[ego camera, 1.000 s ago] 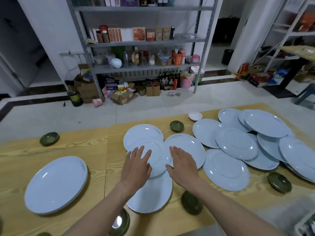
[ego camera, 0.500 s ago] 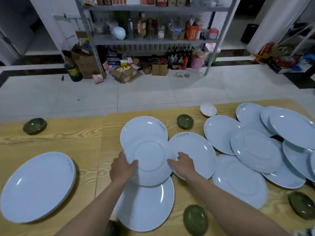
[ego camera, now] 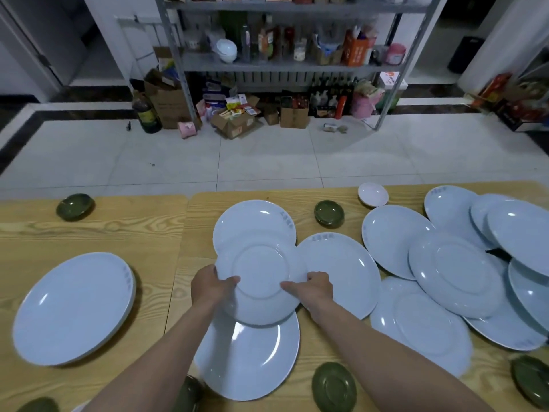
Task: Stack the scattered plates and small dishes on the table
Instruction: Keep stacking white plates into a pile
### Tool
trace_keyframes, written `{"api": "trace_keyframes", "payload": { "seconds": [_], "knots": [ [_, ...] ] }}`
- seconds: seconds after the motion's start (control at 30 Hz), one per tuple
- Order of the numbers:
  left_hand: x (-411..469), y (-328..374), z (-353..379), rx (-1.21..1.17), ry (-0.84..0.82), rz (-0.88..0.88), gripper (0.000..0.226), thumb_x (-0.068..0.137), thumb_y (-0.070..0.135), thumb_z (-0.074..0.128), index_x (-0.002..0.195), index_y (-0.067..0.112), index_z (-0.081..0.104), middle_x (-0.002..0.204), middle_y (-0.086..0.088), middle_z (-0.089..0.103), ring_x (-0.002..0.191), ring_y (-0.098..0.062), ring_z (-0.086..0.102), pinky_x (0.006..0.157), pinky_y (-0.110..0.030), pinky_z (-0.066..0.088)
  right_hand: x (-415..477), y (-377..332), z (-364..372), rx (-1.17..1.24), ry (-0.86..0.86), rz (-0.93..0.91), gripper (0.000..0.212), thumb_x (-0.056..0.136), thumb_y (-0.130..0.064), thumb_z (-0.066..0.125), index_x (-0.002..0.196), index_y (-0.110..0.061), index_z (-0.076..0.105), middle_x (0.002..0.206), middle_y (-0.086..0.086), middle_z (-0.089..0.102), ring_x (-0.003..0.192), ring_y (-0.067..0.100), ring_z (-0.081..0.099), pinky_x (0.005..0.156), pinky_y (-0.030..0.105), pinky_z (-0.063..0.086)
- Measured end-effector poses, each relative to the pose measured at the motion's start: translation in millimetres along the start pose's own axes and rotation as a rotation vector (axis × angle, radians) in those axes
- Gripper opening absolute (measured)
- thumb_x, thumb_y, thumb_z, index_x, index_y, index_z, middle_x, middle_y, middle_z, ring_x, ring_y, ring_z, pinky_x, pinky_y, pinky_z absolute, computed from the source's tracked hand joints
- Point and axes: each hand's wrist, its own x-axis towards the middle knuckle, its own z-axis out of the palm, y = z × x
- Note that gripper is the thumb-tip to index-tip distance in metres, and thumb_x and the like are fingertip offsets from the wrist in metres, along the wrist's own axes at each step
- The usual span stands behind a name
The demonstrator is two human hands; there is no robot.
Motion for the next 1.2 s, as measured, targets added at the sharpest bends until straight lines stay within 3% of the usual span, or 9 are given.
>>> {"api": "trace_keyframes", "payload": {
  "seconds": [0.1,0.27,0.47,0.57,0.67,0.77,0.9,1.1,1.2],
  "knots": [
    [-6.8,7.0,-8.0,-0.027,0.012,0.010,0.024,0.070,0.023,0.083,0.078,0.014,0.063,0.077,0.002,0.065,0.076,-0.024,0.062,0.059,-0.029,0.043,-8.6,-5.6,-3.4,0.043,-0.013,-0.013,0.052,0.057,-0.029,0.093,0.101,-0.010,0.071,0.100,0.002,0.072,0.092,0.021,0.068,0.085,0.037,0.059],
    [-26.1,25.9,-19.7,-0.168,0.019,0.030,0.030,0.065,0.022,0.088,0.082,0.016,0.065,0.081,0.000,0.068,0.071,-0.023,0.064,0.061,-0.034,0.051,-24.2,-23.6,-23.5,0.196,0.037,-0.090,0.036,0.065,-0.019,0.088,0.095,-0.015,0.069,0.092,-0.002,0.070,0.079,0.013,0.065,0.062,0.025,0.053],
    [-59.2,75.1,-28.1,-0.300,0.157,0.262,0.052,0.065,0.006,0.085,0.108,0.023,0.060,0.101,0.005,0.064,0.091,-0.021,0.062,0.079,-0.036,0.050,-43.4,-52.8,-56.5,0.462,0.127,-0.222,0.045,0.072,-0.054,0.079,0.088,-0.013,0.067,0.088,-0.004,0.066,0.082,0.016,0.060,0.072,0.030,0.050],
    [-70.1,96.2,-25.1,-0.465,0.148,0.306,0.038,0.085,0.004,0.068,0.112,0.028,0.057,0.115,0.006,0.061,0.103,-0.017,0.058,0.084,-0.033,0.045,-51.9,-61.9,-73.4,0.650,0.097,-0.284,0.055,0.078,-0.060,0.072,0.088,-0.005,0.070,0.091,0.015,0.067,0.090,0.031,0.061,0.090,0.042,0.056],
    [-79.7,109.4,-21.3,-0.683,0.053,0.219,0.026,0.103,0.019,0.042,0.124,0.027,0.055,0.130,0.005,0.054,0.111,-0.020,0.058,0.094,-0.044,0.051,-53.9,-66.0,-88.9,0.816,0.049,-0.260,0.039,0.086,-0.055,0.067,0.093,-0.017,0.072,0.103,0.007,0.069,0.098,0.024,0.065,0.097,0.037,0.053],
    [-88.5,112.6,-18.2,-0.754,-0.039,0.166,0.039,0.106,0.035,0.037,0.140,0.018,0.045,0.132,0.002,0.047,0.108,-0.025,0.064,0.087,-0.046,0.056,-50.9,-62.1,-99.8,0.928,0.022,-0.251,0.044,0.087,-0.045,0.071,0.106,-0.006,0.070,0.108,0.010,0.069,0.099,0.022,0.066,0.089,0.034,0.057],
    [-88.5,97.7,-15.9,-0.737,-0.119,0.204,0.038,0.104,0.016,0.045,0.142,0.010,0.044,0.127,-0.004,0.058,0.093,-0.024,0.063,0.065,-0.033,0.053,-48.7,-46.2,-109.9,0.797,-0.092,-0.319,0.029,0.094,-0.009,0.061,0.122,-0.005,0.066,0.107,0.006,0.069,0.096,0.023,0.066,0.075,0.031,0.057],
    [-81.6,75.2,-19.1,-0.737,-0.168,0.236,0.050,0.101,0.001,0.046,0.148,0.016,0.039,0.138,0.003,0.057,0.111,-0.021,0.063,0.073,-0.028,0.056,-45.5,-27.5,-121.3,0.610,-0.393,-0.310,0.041,0.097,0.002,0.053,0.136,-0.010,0.052,0.116,0.014,0.066,0.092,0.033,0.070,0.071,0.042,0.060],
    [-73.1,71.2,-18.1,-0.697,-0.164,0.253,0.053,0.099,0.000,0.050,0.149,0.016,0.040,0.140,0.001,0.055,0.117,-0.022,0.062,0.073,-0.027,0.058,-41.0,-23.3,-115.5,0.622,-0.372,-0.247,0.049,0.094,0.009,0.055,0.140,-0.003,0.046,0.123,0.015,0.064,0.095,0.034,0.071,0.069,0.044,0.061]
  ]
}}
